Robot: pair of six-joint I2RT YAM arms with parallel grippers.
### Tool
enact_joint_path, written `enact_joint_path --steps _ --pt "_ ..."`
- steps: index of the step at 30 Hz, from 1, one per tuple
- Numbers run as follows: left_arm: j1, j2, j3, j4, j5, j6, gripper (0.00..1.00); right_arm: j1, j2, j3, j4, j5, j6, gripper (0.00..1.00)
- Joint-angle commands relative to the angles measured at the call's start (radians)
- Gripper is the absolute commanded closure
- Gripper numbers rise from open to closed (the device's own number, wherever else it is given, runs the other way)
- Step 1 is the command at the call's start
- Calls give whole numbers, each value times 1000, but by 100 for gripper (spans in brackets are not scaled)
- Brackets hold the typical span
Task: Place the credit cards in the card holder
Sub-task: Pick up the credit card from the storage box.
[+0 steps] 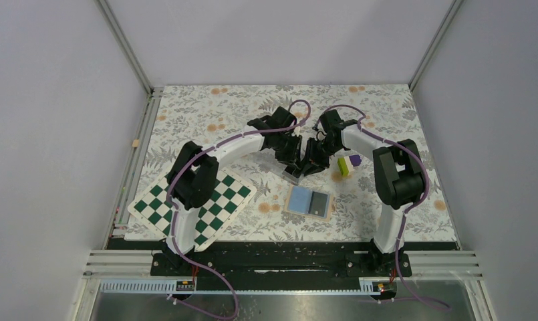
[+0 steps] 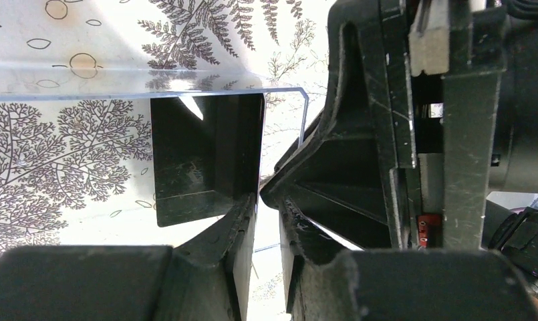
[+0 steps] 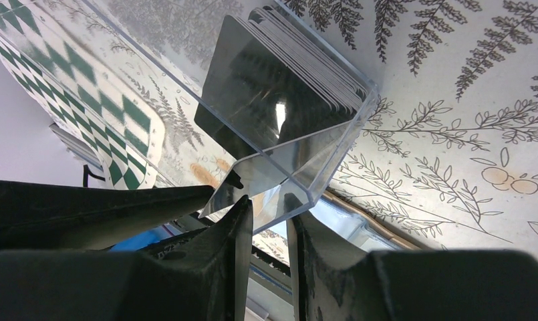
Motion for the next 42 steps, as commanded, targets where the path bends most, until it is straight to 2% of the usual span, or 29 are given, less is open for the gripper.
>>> enact_joint_path --steps 1,3,6,16,17,22,30,36,39,42 --pt "-1 -17 -3 23 22 -2 81 9 -58 2 -21 16 -19 69" --pt "0 -14 -7 34 28 -8 83 9 -66 5 -22 14 -18 69" --pt "0 -7 -5 35 28 -8 92 9 -70 8 -27 16 -20 69" --pt "-1 27 29 -36 -35 22 97 9 -103 18 -34 24 -23 68" --pt "0 30 30 -39 -35 24 100 9 -111 22 -42 28 -24 68" --pt "0 16 31 -35 -48 17 100 2 -176 42 -70 47 -31 65" --pt "1 -122 16 -2 -135 -22 100 -39 -321 23 -70 48 -29 50" --pt "27 -278 -68 63 -180 -74 100 -85 -436 -42 -28 7 -19 38" --pt "61 -354 -137 124 -134 -116 100 -116 -504 -102 47 -67 12 36" --pt "94 -427 -233 229 -28 -182 100 -131 -537 -146 107 -136 36 36"
